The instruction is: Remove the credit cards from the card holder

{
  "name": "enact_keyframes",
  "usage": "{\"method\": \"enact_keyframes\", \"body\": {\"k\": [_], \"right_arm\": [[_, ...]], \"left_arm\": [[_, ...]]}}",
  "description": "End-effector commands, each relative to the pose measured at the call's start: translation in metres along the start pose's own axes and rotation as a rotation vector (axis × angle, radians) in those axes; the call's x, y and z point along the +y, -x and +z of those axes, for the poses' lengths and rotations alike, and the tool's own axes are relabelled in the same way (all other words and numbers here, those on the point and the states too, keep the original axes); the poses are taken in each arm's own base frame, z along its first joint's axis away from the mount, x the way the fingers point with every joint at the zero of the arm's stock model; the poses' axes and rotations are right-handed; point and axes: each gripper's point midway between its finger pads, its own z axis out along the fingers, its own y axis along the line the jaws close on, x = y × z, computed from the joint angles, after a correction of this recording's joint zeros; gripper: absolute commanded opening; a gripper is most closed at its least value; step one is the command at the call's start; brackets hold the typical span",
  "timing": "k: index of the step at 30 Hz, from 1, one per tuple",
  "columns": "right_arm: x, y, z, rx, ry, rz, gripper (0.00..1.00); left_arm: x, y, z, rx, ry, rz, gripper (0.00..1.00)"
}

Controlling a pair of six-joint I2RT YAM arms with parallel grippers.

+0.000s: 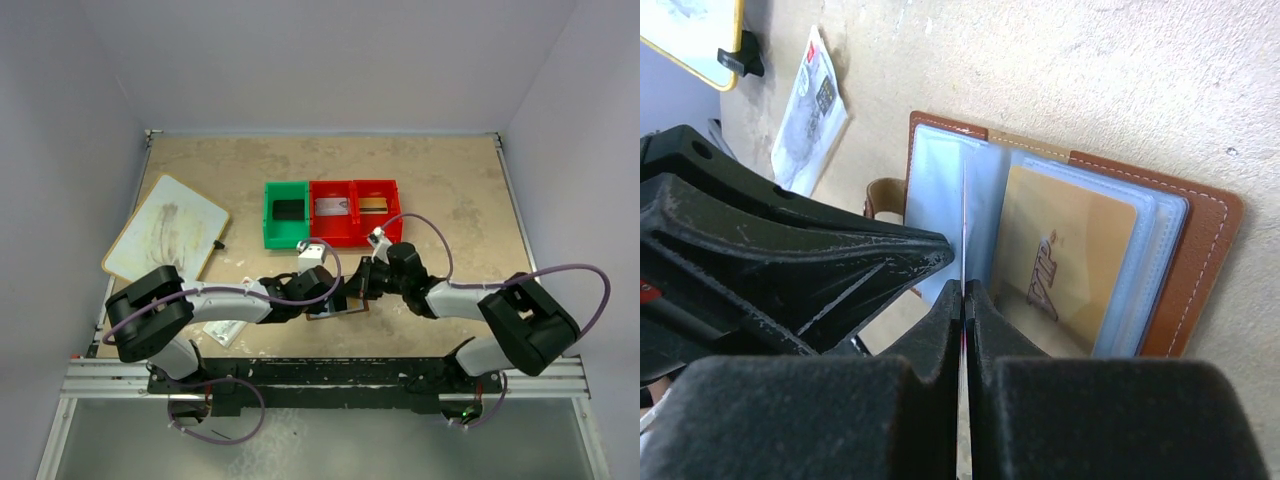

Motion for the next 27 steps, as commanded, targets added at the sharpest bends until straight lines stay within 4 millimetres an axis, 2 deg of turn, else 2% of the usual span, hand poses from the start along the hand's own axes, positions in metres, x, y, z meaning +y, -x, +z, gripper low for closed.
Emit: {"method": "enact_keyframes", "body": {"k": [1, 15, 22, 27], "right_arm": [[0.004, 0.011, -0.006, -0.025, -0.017, -0.058, 0.00], [0.015, 0.028, -0.029, -0.145, -0.027, -0.091, 0.00], [0.026, 0.044, -0.037, -0.246, 0.017, -0.160, 0.00], [0.035, 0.045, -0.041, -0.291, 0.087, -0.220, 0.00]], "left_arm": [[0.031, -0.016, -0.001, 0.048, 0.112, 0.041, 0.00], [0.025, -0.003, -0.012, 0.001, 0.073, 0.016, 0.00], [0.013, 0.013, -0.027, -0.054, 0.003, -0.014, 0.08], [0.008, 0.032, -0.042, -0.106, -0.026, -0.020, 0.20]]}}
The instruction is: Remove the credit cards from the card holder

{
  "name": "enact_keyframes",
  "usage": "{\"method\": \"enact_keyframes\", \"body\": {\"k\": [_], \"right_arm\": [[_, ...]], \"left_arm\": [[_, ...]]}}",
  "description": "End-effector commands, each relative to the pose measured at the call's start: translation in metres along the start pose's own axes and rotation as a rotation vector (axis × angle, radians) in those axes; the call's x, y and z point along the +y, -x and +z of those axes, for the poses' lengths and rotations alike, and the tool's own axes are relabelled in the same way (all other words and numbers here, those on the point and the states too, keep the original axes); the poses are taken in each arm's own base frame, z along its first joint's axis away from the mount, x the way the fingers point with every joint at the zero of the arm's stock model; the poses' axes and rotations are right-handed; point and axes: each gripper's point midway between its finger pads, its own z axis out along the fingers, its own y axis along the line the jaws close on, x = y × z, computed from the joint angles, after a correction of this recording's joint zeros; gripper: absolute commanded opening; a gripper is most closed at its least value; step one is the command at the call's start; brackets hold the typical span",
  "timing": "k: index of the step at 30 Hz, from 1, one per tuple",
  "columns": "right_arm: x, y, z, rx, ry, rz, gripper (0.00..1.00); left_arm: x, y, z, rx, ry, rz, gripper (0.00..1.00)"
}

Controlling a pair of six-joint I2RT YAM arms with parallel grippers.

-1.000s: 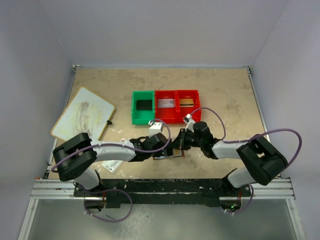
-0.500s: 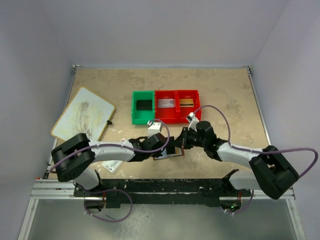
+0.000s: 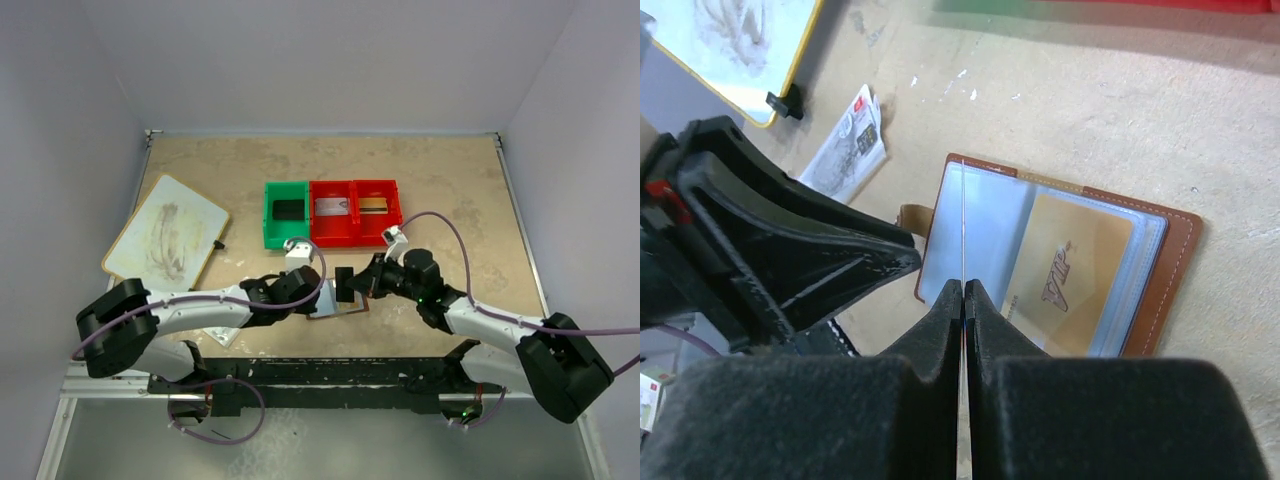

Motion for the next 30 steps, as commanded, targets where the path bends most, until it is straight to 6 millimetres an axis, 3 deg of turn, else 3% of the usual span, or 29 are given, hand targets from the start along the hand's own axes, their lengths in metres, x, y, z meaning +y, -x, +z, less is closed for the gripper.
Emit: {"method": "enact_keyframes", "body": {"k": [1, 11, 15, 18, 22, 27, 30], "right_arm": [[0.014, 0.021, -0.003, -0.118, 0.078, -0.096, 0.00], [0.003, 0.021, 0.000, -0.078, -0.020, -0.133, 0.00], [0.010, 0.024, 0.002, -0.102, 0.011, -0.152, 0.00], [0.020, 0.036, -0.002, -0.147, 0.024, -0.238, 0.00], [0.043, 0.062, -0.009, -0.237, 0.027, -0.417, 0.00], [0.069, 0.095, -0.015, -0.346, 0.010, -0.677, 0.00], [0.082, 0.111, -0.010, -0.366, 0.020, -0.861, 0.00]], "left_arm": [[-0.005, 0.029, -0.018, -0.091, -0.020, -0.014, 0.25], [0.042, 0.086, -0.064, -0.263, 0.192, 0.012, 0.64], [0.082, 0.101, -0.073, -0.261, 0.297, -0.029, 0.72], [0.120, 0.124, -0.091, -0.292, 0.396, -0.124, 0.79], [0.149, 0.156, -0.122, -0.407, 0.449, -0.224, 0.85], [0.179, 0.168, -0.140, -0.378, 0.600, -0.135, 0.86], [0.190, 0.175, -0.157, -0.449, 0.646, -0.120, 0.86]]}}
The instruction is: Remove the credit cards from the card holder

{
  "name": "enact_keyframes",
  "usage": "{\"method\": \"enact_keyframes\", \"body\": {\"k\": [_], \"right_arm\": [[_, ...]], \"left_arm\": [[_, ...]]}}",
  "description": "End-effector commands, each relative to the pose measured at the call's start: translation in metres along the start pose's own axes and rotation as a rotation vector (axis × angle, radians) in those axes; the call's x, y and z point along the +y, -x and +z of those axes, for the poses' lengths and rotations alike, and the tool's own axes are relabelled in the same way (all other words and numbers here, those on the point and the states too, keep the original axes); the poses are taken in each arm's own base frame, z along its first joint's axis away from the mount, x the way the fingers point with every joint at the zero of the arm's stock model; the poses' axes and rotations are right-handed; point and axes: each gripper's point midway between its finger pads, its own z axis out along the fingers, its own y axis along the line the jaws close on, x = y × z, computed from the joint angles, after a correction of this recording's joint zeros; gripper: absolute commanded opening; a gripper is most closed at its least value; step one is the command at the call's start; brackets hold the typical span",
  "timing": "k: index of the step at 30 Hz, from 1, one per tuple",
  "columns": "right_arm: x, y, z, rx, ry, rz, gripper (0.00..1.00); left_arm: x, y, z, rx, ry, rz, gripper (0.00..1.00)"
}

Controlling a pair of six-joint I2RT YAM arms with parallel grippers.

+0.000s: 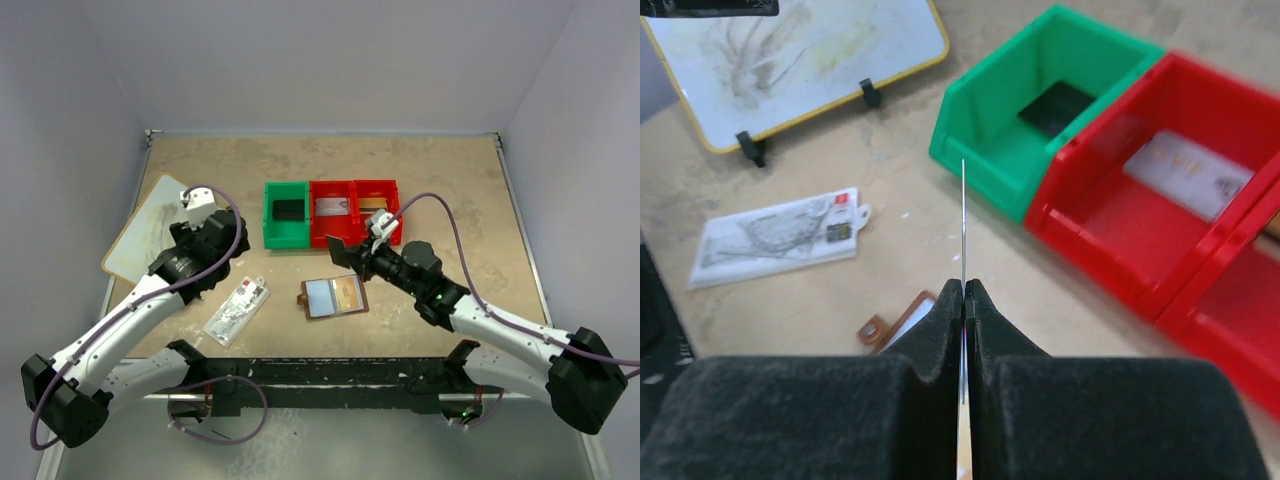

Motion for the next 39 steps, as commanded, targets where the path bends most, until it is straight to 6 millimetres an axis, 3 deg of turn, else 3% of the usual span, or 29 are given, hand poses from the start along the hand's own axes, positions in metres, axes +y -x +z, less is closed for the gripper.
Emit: {"method": "enact_keyframes", "body": {"k": [1, 6, 10, 11, 12, 15, 21, 29, 39], "right_arm": [[-0.005, 0.055, 0.016, -0.116, -0.016, -0.344, 0.00], [-0.008, 0.085, 0.050, -0.124, -0.025, -0.506, 0.00], [-0.007, 0.093, 0.095, -0.059, 0.009, -0.572, 0.00], [-0.007, 0.077, 0.108, -0.005, 0.047, -0.585, 0.00], [-0.002, 0.087, 0.120, -0.012, 0.065, -0.592, 0.00], [-0.004, 0.088, 0.150, 0.027, 0.079, -0.610, 0.00], [-0.022, 0.069, 0.200, 0.163, 0.058, -0.648, 0.00], [-0.059, 0.044, 0.226, 0.307, -0.054, -0.753, 0.00], [-0.077, 0.025, 0.248, 0.387, -0.072, -0.852, 0.00]], "left_arm": [[0.033, 0.027, -0.013, -0.119, 0.091, 0.046, 0.87], [0.048, 0.038, -0.023, -0.196, 0.110, -0.045, 0.87], [0.061, 0.048, -0.029, -0.225, 0.171, -0.046, 0.87], [0.063, 0.049, -0.030, -0.229, 0.176, -0.049, 0.87], [0.063, 0.049, -0.030, -0.230, 0.175, -0.052, 0.87], [0.064, 0.051, -0.032, -0.235, 0.169, -0.061, 0.87], [0.072, 0.058, -0.039, -0.269, 0.178, -0.090, 0.87], [0.069, 0.057, -0.039, -0.262, 0.155, -0.088, 0.87], [0.068, 0.056, -0.038, -0.258, 0.157, -0.078, 0.86]]}}
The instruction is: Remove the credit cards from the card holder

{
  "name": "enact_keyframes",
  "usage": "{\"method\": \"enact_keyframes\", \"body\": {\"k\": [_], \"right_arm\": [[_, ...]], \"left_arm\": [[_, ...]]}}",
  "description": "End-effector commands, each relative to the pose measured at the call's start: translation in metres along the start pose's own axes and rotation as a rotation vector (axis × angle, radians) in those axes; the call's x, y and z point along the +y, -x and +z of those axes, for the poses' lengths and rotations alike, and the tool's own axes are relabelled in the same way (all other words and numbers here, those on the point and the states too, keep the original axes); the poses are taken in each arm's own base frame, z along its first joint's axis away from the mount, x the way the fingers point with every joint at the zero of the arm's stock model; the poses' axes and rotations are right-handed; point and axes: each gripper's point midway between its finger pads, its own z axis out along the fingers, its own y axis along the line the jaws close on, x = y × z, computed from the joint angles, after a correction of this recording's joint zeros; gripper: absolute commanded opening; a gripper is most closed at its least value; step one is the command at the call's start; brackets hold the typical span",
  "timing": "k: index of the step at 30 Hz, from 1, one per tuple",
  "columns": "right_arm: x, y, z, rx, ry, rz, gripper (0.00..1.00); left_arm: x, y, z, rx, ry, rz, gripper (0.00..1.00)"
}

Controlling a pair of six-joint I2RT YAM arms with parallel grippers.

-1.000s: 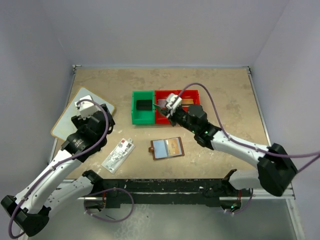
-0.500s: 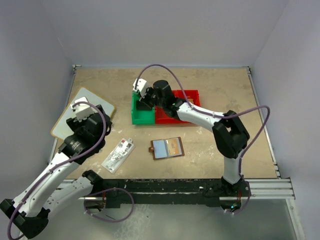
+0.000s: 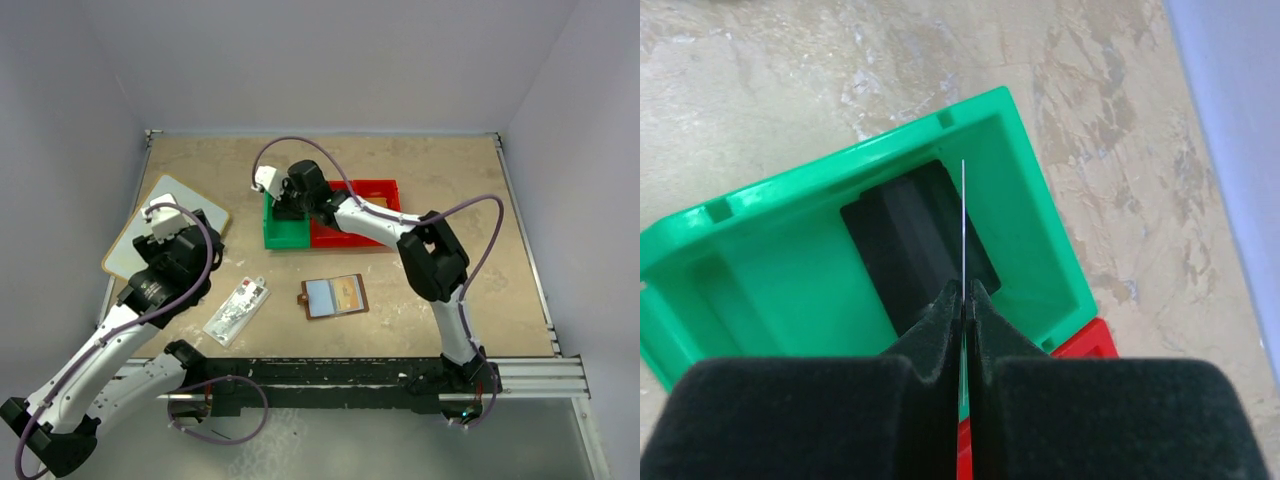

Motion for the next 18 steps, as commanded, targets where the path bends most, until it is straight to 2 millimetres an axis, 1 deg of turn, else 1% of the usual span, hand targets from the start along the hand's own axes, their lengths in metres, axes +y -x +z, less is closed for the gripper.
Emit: {"method": "enact_keyframes", "body": {"k": [1, 4, 6, 8, 10, 13, 18], "right_arm": [[-0.020, 0.014, 0.003, 0.007, -0.056, -0.076, 0.00], [-0.021, 0.009, 0.012, 0.032, -0.067, -0.106, 0.01], [-0.022, 0.012, 0.016, 0.031, -0.069, -0.130, 0.01], [-0.019, 0.015, 0.021, 0.030, -0.060, -0.149, 0.02], [-0.019, 0.014, 0.026, 0.039, -0.069, -0.167, 0.02], [-0.024, 0.010, 0.032, 0.059, -0.105, -0.196, 0.02], [-0.027, 0.008, 0.039, 0.067, -0.120, -0.237, 0.03]], "left_arm": [[0.001, 0.016, -0.003, -0.031, 0.000, -0.034, 0.86], [0.002, 0.017, -0.003, -0.036, 0.002, -0.040, 0.86], [0.003, 0.017, -0.003, -0.039, 0.004, -0.042, 0.86], [0.004, 0.018, -0.004, -0.044, 0.009, -0.044, 0.86], [0.006, 0.021, -0.004, -0.050, 0.011, -0.053, 0.86], [0.010, 0.023, -0.006, -0.059, 0.016, -0.065, 0.86], [0.020, 0.031, -0.012, -0.089, 0.020, -0.118, 0.86]]}}
